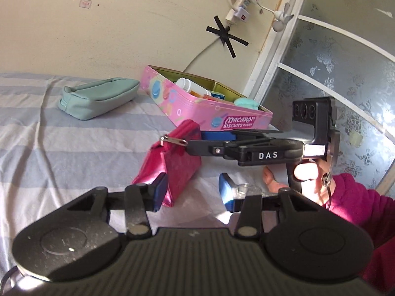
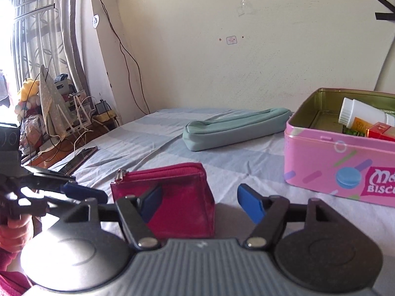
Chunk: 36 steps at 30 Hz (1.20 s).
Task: Organize objects
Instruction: 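Carry the magenta coin purse toward the pink tin with the left gripper, then lower the coin purse into the pink tin and open the left gripper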
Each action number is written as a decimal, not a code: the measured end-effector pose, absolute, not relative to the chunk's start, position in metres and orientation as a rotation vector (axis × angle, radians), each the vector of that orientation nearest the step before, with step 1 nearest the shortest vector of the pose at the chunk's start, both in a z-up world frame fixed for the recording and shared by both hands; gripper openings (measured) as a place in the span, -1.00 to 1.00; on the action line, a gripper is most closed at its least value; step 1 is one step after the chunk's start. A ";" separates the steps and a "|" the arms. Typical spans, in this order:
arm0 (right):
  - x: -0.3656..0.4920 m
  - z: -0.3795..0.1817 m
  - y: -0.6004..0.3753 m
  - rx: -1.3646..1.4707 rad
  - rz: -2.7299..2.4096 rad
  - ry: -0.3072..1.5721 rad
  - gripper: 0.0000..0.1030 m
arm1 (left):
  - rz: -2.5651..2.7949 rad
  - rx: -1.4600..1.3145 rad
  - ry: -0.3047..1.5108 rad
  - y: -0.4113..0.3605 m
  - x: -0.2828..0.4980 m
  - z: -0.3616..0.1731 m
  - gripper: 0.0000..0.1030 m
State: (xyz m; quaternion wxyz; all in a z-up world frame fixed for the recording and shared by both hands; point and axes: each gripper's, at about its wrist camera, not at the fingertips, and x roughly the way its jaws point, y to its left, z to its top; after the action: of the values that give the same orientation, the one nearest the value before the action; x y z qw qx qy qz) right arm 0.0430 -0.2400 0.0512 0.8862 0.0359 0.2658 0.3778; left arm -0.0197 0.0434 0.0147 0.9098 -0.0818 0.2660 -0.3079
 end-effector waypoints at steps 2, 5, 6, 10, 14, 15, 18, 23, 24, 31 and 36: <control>0.043 0.048 -0.238 0.091 0.823 0.572 0.05 | -0.605 -0.136 0.563 0.035 -0.013 0.009 -0.07; 0.040 0.048 -0.236 0.063 0.833 0.564 -0.35 | -0.553 -0.141 0.582 0.037 0.003 0.001 -0.17; 0.039 0.048 -0.238 0.075 0.844 0.567 -0.49 | -0.542 -0.165 0.596 0.042 0.008 -0.001 -0.29; 0.029 0.052 -0.243 0.091 0.833 0.542 -0.57 | -0.567 -0.222 0.579 0.053 0.010 0.007 -0.44; 0.020 0.064 -0.249 0.096 0.788 0.475 -0.57 | -0.583 -0.166 0.538 0.040 0.009 0.020 -0.44; 0.019 0.067 -0.253 0.100 0.773 0.458 -0.57 | -0.590 -0.155 0.525 0.034 0.012 0.025 -0.44; 0.018 0.076 -0.267 0.111 0.723 0.401 -0.57 | -0.621 -0.142 0.493 0.020 0.024 0.038 -0.44; 0.029 0.094 -0.298 0.116 0.610 0.315 -0.57 | -0.663 -0.081 0.431 -0.020 0.055 0.058 -0.42; 0.033 0.096 -0.305 0.120 0.587 0.307 -0.57 | -0.668 -0.077 0.425 -0.029 0.062 0.061 -0.41; 0.076 0.102 -0.332 0.101 0.453 0.291 -0.57 | -0.645 -0.072 0.418 -0.078 0.117 0.066 -0.34; 0.118 0.088 -0.332 0.083 0.371 0.327 -0.46 | -0.554 -0.006 0.426 -0.103 0.149 0.056 -0.23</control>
State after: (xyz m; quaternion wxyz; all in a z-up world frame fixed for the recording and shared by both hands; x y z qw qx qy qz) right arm 0.1177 -0.3317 0.0876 0.9687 0.0411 0.1620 0.1837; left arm 0.1492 -0.1027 0.0563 0.9395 -0.0030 0.2085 -0.2716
